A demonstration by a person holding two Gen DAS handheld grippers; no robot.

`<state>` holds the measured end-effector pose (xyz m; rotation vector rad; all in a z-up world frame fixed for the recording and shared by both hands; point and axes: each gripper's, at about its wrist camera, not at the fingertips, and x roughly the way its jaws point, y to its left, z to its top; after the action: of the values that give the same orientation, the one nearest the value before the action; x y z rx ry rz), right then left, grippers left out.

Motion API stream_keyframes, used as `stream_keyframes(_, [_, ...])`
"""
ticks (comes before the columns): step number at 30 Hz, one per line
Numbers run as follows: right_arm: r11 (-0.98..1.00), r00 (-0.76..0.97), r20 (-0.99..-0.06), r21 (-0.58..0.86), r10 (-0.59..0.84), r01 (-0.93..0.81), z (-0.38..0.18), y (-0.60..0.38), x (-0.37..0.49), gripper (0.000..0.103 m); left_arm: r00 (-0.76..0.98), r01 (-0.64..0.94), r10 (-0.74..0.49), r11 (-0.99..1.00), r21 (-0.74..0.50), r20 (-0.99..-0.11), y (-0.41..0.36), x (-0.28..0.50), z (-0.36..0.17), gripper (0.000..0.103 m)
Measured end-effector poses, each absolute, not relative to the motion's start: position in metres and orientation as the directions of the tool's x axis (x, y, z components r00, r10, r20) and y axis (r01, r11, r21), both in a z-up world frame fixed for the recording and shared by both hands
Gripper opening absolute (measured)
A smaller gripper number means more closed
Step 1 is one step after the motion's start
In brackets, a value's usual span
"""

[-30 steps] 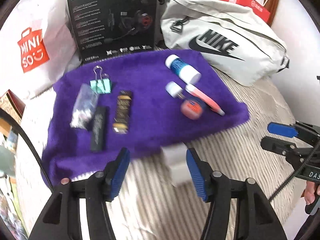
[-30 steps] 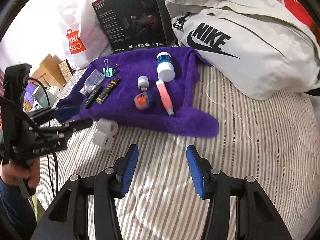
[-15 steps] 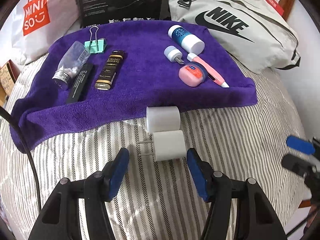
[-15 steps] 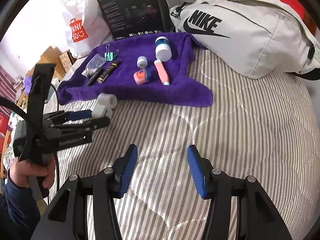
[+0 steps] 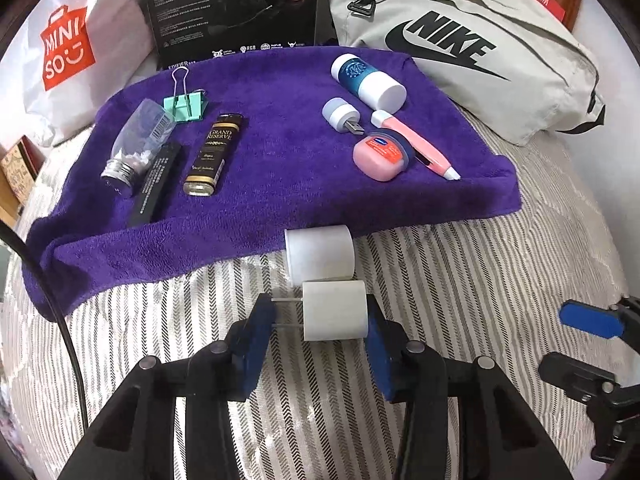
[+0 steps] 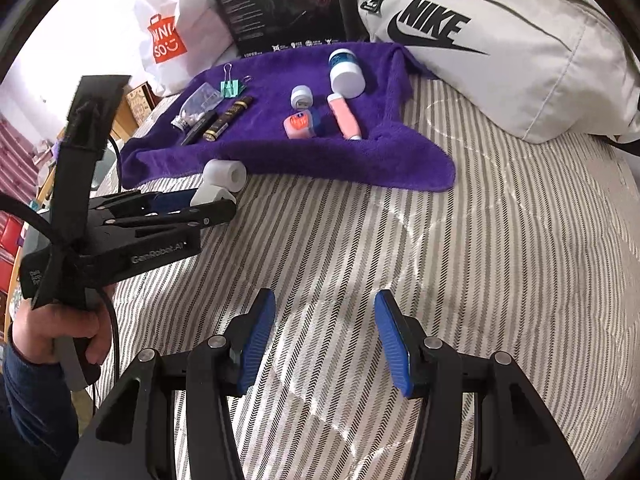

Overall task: Organize rigid objects
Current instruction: 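Grasp the white plug adapter with the left tool, then grasp the white tape roll with the right tool while the left tool holds the plug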

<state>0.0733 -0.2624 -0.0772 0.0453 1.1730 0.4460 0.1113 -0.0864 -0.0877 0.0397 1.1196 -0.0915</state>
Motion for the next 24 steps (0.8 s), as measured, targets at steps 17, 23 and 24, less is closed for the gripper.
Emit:
stream_keyframes(17, [0.875,0.283,-0.875,0.262,0.393,-0.407,-0.073,-0.173,0.107,0.051,0.452,-0.068,0.05,0.997,0.021,-0.89,0.012,0.088,-0.075,0.042])
stream_keyframes(23, [0.898,0.303,-0.875,0.266,0.377,-0.351,-0.078,-0.15,0.125,0.051,0.447,-0.111,0.056,0.994,0.007,-0.893,0.038,0.076,-0.078,0.042])
stream_keyframes(24, [0.903,0.31,-0.875,0.264,0.372,-0.338,-0.078,-0.148,0.127,0.051,0.447,-0.113,0.054,0.994,0.004,-0.893,0.04,0.075,-0.078,0.042])
